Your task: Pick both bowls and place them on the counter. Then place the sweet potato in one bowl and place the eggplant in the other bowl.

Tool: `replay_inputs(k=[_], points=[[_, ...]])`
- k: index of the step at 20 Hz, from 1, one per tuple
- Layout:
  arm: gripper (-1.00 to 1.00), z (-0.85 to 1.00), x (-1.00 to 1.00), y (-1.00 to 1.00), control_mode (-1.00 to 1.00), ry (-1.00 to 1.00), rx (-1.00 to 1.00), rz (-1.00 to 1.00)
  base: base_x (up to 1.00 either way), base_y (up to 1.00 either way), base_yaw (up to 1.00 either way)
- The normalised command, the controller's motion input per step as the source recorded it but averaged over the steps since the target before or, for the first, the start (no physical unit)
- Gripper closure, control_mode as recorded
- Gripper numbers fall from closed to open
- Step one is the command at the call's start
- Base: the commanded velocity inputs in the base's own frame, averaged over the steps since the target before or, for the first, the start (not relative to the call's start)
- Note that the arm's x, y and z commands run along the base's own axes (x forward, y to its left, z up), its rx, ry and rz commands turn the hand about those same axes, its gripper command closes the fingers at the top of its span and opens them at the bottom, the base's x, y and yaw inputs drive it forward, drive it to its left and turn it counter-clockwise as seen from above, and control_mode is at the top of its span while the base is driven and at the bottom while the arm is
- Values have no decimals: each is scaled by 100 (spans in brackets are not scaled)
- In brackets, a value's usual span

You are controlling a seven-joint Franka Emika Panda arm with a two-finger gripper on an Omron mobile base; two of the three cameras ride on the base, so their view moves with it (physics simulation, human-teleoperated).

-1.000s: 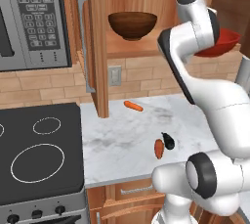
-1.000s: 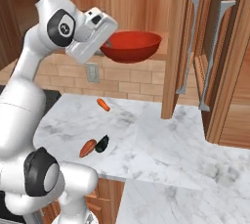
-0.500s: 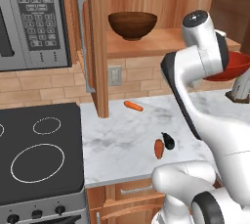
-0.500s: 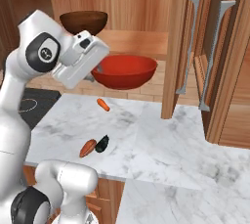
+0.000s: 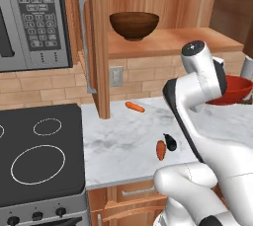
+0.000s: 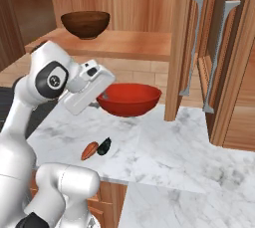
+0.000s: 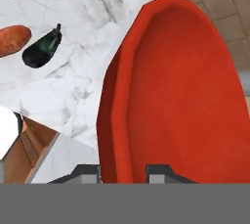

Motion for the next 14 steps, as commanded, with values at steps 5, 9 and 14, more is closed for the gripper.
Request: replay_inputs(k=[5, 9, 14], points=[[100, -60, 23, -24, -100, 4, 1, 0, 0, 0, 0], [100, -58, 19, -12, -100, 3, 1, 0, 0, 0, 0], [100, -55, 1, -20, -100, 0, 0, 0, 0, 0, 0]])
